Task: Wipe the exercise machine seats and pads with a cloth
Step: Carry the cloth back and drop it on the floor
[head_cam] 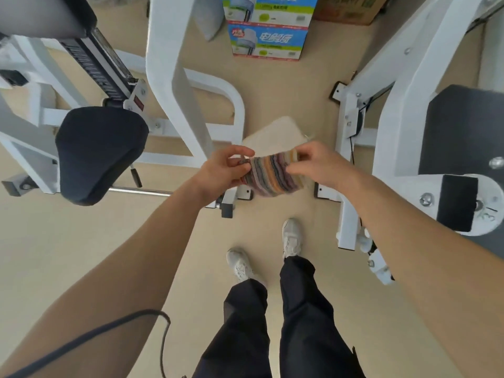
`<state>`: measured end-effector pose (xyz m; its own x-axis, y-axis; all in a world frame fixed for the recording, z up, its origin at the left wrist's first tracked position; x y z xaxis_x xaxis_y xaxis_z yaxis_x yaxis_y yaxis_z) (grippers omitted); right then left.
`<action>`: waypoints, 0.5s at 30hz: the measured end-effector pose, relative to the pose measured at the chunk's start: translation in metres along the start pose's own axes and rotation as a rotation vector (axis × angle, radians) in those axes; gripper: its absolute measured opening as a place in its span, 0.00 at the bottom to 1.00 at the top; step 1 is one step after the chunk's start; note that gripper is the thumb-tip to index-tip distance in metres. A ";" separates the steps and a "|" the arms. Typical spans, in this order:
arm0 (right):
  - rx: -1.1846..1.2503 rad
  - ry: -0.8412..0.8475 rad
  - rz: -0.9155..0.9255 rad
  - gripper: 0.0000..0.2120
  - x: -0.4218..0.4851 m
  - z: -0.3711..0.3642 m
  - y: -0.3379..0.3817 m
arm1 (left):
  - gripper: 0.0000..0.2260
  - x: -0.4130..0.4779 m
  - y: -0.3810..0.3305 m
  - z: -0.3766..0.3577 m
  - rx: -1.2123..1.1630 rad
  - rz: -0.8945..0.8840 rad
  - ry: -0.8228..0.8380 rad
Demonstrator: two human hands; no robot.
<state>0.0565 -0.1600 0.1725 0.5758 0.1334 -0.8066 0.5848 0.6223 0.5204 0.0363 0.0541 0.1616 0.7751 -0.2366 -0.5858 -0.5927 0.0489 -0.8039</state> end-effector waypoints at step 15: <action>0.616 -0.205 -0.327 0.22 0.152 -0.047 -0.112 | 0.25 0.117 0.132 -0.035 -0.040 0.133 -0.421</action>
<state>0.0519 -0.1732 -0.0217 0.3765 -0.1702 -0.9107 0.9263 0.0499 0.3736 0.0410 -0.0015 -0.0088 0.7079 0.1858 -0.6814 -0.6952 0.0126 -0.7187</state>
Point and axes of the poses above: each hand's wrist, its own x-axis towards the middle knuckle, its own z-axis out of the back of the hand, y = z × x, the point moved 4 cm from there along x, towards the middle knuckle, and after that the axes turned 10 degrees about -z, right-handed, at the moved point
